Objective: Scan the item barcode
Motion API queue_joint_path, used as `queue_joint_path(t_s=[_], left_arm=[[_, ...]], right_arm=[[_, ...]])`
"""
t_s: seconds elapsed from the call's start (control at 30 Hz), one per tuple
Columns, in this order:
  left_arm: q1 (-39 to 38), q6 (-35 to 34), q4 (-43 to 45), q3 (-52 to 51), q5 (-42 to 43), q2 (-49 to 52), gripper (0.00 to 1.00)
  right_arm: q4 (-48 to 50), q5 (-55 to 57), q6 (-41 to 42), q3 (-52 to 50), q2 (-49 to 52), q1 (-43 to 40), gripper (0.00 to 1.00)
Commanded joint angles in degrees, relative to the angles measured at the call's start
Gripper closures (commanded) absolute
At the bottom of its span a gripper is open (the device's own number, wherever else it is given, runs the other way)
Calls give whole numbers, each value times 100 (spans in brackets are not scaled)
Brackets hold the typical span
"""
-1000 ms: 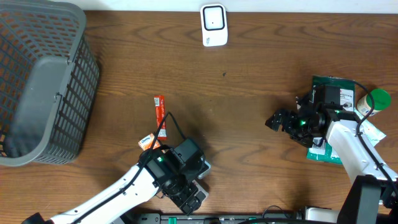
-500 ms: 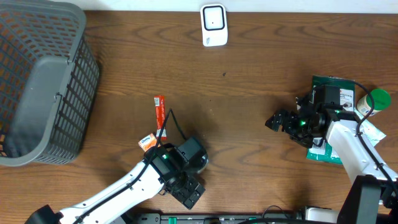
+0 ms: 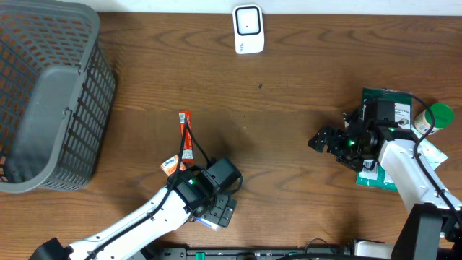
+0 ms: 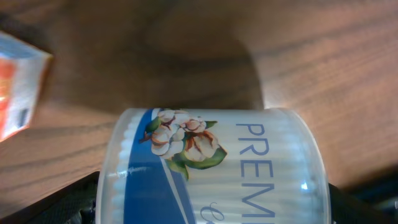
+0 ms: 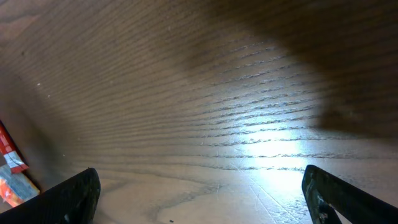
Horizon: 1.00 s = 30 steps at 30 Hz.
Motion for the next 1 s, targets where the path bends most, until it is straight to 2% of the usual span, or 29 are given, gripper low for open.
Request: queue_joint_path(t_s=[0.0,0.17,0.23,0.4,0.7,0.97], left_arm=[[-13,-442,17,122,-437,31,2],[-13,-442,-96,122,-407,33,2],[-13,-444,-151,122,-372,33,12],[-13,-533,-223,122,-350,31,18],[-11,-529,-391,538,-352,31,17],[391,-774,-866,1657,-343,31,17]], right_arm=[[-2,-59,-107,85,-98,-13,1],[-11,-59,-107,85,-98,-13,1],[-11,-59,-107,85,-98,-13,1],[-9,-57,-107,85,-98,-13,1],[-11,-57,-107,85,-98,-13,1],[-11,-57,-107,85,-98,-13,1]])
